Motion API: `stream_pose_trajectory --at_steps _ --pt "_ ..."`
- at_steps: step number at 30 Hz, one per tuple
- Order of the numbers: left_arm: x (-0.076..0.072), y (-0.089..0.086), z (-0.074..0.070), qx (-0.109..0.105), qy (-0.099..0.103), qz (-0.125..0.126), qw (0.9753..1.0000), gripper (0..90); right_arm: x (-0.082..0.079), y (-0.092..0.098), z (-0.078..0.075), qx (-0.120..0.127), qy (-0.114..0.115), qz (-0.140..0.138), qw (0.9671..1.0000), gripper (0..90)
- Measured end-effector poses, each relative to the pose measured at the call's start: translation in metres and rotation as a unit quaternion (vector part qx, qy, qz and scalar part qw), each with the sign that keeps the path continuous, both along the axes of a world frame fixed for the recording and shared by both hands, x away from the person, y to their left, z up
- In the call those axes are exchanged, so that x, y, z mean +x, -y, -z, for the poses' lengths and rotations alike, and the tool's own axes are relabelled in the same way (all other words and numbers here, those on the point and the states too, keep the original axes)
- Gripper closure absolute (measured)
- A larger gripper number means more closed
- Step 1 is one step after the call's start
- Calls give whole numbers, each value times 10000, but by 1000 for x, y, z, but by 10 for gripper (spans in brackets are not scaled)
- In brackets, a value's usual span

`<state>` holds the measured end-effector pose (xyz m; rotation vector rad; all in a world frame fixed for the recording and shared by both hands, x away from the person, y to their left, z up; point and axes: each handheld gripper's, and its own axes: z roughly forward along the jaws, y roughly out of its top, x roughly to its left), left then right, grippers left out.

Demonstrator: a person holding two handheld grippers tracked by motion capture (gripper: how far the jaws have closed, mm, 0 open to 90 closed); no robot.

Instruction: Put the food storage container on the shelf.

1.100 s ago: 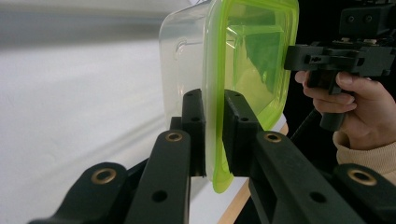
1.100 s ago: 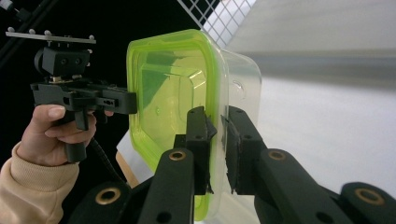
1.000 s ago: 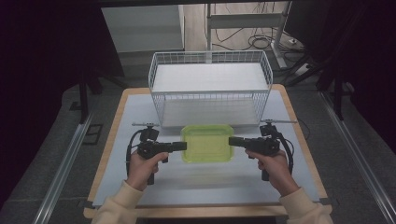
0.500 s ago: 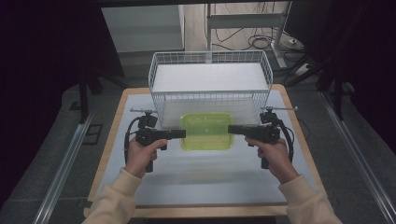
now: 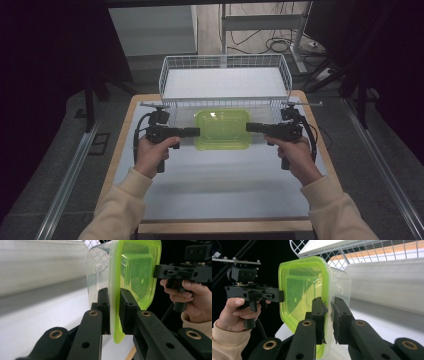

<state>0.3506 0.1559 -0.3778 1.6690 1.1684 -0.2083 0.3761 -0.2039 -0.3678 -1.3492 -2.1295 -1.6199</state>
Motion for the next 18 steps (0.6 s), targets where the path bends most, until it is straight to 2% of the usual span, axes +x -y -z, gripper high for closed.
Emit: stream_pose_trajectory --at_steps 14,18 --pt "16 0 -19 14 42 -37 10000 809 13 -1 -19 -36 58 46 10000 805" --pt "20 0 -21 -37 35 -44 10000 809 17 -2 -23 -20 73 83 9999 805"
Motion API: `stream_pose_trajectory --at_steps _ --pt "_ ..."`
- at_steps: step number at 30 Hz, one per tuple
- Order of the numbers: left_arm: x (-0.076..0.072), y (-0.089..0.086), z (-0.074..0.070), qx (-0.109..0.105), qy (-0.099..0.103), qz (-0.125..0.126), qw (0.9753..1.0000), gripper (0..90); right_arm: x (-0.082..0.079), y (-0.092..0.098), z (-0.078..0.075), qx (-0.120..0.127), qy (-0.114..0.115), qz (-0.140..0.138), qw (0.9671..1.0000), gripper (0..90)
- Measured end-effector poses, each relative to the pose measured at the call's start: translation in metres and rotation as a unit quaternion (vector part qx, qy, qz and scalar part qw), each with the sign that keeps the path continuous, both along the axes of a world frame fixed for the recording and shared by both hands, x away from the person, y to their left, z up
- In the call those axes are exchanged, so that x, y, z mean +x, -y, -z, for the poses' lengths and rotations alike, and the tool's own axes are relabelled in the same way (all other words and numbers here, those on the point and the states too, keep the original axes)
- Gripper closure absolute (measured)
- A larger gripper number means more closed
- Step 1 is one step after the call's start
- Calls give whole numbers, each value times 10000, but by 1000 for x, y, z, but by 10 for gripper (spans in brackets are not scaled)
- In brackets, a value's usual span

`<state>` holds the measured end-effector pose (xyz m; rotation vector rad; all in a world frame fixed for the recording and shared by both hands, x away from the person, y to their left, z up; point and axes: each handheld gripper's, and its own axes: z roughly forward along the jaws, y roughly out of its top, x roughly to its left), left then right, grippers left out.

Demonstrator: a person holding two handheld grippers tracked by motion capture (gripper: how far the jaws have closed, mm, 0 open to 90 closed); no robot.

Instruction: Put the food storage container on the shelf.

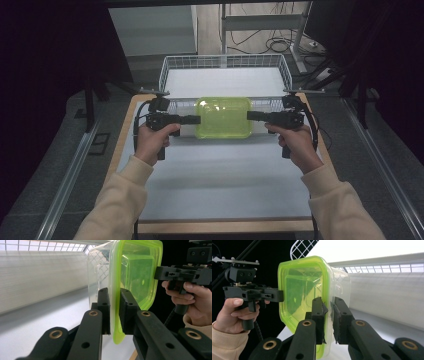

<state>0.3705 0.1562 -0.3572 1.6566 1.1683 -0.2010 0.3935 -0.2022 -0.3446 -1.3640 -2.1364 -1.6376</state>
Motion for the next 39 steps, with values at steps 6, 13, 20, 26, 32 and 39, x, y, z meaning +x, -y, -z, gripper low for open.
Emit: stream_pose_trajectory --at_steps 6,13,20,26,32,39 --pt "6 -1 -6 -7 -17 -16 10000 809 5 -1 -4 18 36 -2 10000 805" --pt "19 -3 -17 61 24 -68 10000 809 15 -3 -11 106 32 66 9999 804" --pt "33 -3 -18 47 -30 -91 9999 809 29 -6 -16 11 0 161 9999 804" --pt "42 -3 -23 15 15 -106 9999 809 40 -6 -24 -12 20 205 9998 805" --pt "51 -3 -25 -38 -2 -121 9999 809 48 -8 -30 -65 77 254 9996 804" --pt "59 -2 -28 -29 -2 -102 9999 809 55 -7 -34 -91 50 282 9995 804"
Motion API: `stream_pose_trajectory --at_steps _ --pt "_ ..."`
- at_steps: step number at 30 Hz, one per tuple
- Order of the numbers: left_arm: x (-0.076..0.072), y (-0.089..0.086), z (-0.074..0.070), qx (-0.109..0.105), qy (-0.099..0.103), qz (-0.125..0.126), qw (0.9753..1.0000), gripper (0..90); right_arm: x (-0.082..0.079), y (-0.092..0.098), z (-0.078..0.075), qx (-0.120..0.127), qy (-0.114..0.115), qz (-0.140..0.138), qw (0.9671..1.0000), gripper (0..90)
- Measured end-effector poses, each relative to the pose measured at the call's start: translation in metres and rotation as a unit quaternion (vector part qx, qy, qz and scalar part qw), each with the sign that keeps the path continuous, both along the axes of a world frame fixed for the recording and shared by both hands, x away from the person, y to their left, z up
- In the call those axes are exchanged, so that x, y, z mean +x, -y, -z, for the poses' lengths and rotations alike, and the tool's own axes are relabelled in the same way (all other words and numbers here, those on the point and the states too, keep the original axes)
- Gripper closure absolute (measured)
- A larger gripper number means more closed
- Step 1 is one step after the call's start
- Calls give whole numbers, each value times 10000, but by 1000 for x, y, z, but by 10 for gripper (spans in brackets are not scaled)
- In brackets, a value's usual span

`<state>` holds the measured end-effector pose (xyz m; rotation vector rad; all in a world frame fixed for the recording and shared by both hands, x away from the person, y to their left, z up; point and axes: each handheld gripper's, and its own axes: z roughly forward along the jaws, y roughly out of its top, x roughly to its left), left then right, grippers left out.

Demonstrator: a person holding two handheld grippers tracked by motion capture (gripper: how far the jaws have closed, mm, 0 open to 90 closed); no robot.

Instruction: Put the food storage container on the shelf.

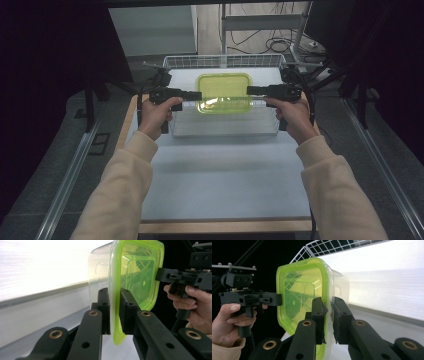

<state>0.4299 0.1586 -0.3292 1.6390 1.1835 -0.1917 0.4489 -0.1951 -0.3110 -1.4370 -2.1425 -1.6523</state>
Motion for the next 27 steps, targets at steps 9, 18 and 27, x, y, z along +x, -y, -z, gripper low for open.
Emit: stream_pose_trajectory --at_steps 9,18,27 --pt "20 2 -7 23 -36 18 10000 808 17 1 -9 -24 -41 96 9999 804" --pt "38 7 -9 8 -64 -24 10000 808 34 3 -14 -54 -51 257 9996 801" --pt "52 7 -9 21 -124 -157 9998 806 47 1 -12 -24 -150 337 9993 799"
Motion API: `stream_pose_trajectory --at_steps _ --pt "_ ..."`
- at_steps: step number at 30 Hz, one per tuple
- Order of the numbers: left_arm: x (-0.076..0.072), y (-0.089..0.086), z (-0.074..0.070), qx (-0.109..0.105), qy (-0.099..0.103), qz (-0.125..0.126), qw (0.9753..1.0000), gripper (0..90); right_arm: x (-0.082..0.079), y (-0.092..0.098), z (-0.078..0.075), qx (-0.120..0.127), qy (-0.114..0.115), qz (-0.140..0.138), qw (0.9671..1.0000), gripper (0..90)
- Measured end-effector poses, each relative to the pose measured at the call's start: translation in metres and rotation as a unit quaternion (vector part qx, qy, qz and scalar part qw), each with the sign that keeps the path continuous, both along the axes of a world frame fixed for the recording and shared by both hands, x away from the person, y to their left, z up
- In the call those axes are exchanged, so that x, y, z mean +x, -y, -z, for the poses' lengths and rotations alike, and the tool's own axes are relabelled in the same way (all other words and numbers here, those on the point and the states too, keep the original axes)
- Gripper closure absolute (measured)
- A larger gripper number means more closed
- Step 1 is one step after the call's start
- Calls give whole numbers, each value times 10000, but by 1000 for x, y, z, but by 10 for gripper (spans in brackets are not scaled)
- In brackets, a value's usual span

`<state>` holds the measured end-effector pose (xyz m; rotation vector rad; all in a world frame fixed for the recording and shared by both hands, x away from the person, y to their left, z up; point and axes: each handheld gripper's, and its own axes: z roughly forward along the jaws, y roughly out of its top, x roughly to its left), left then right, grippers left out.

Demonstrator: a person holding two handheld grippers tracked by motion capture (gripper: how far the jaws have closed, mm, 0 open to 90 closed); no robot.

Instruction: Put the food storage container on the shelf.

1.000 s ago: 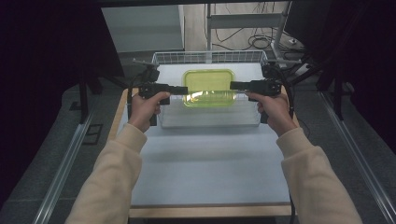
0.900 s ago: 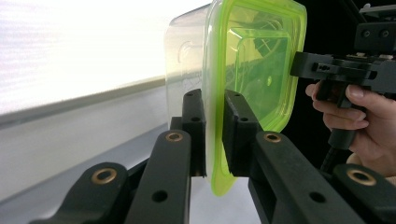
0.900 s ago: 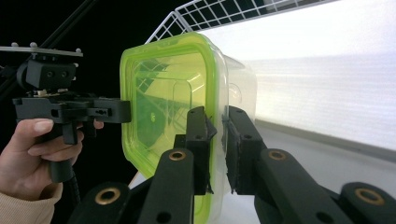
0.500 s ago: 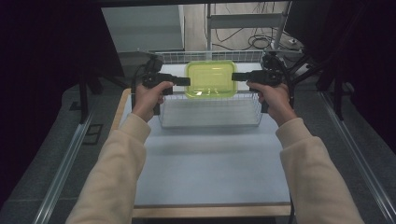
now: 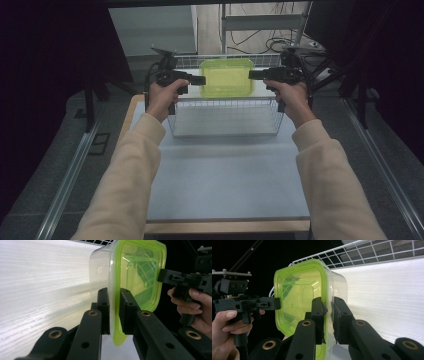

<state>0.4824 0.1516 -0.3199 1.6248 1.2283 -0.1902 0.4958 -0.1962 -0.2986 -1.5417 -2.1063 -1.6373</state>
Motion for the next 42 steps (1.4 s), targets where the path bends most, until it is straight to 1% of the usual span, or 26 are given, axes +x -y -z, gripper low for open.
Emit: stream_pose_trajectory --at_steps 3,5,7,11,12,13,14,16,18,20,22,23,24,25,26,27,28,29,30,32,34,36,38,42 --pt "5 0 4 29 -27 -16 10000 804 4 -1 3 -22 -30 44 10000 798" --pt "8 -2 6 -39 -41 -57 10000 804 6 -2 4 -69 -44 64 9999 797" --pt "11 -3 7 -105 -53 -91 9999 803 10 -4 5 -32 -49 80 10000 797" --pt "15 -2 6 -23 0 -117 9999 801 17 -6 9 -67 -91 127 9999 789" --pt "15 -1 6 -42 11 -145 9999 797 18 -6 11 -36 -80 140 9999 787" --pt "17 -1 6 2 12 -156 9999 790 19 -6 12 -6 -76 163 9998 784" --pt "17 -1 6 -2 27 -198 9998 781 21 -7 13 -37 -38 185 9998 773" --pt "18 0 8 49 107 -224 9997 757 21 -9 14 -148 22 179 9997 722" --pt "20 -1 10 81 112 -275 9995 715 21 -13 15 -322 105 219 9992 671" --pt "22 0 13 162 112 -332 9993 672 21 -14 17 -399 142 290 9987 633" --pt "23 -1 15 128 122 -381 9991 638 22 -15 19 -430 171 337 9984 613" --pt "23 -1 16 119 130 -421 9990 603 22 -15 18 -434 202 352 9982 582" --pt "23 -1 16 119 131 -428 9989 581 22 -15 18 -416 245 368 9982 520" --pt "23 -1 16 128 134 -441 9989 564 21 -16 17 -423 266 371 9981 490" --pt "22 -1 16 125 158 -473 9987 526 21 -16 17 -491 309 410 9975 467" --pt "21 -2 15 136 201 -516 9984 486 20 -16 16 -533 357 444 9969 451" --pt "19 -3 13 129 243 -551 9981 438 17 -16 14 -543 467 483 9963 432" --pt "17 -4 12 117 282 -582 9978 412 15 -15 13 -542 532 503 9958 420" --pt "14 -5 11 97 368 -622 9973 406 13 -14 12 -504 584 525 9956 410" --pt "7 -9 8 55 473 -714 9963 383 6 -12 10 -452 716 485 9952 392" --pt "-1 -13 6 -67 549 -755 9956 369 -1 -11 9 -534 840 412 9942 383" --pt "-11 -16 4 -23 630 -717 9954 351 -10 -8 8 -575 922 325 9936 376" --pt "-23 -19 3 27 715 -688 9951 339 -20 -5 9 -616 1031 260 9924 367" --pt "-48 -23 3 109 885 -553 9945 320 -38 2 11 -713 1143 136 9908 355"
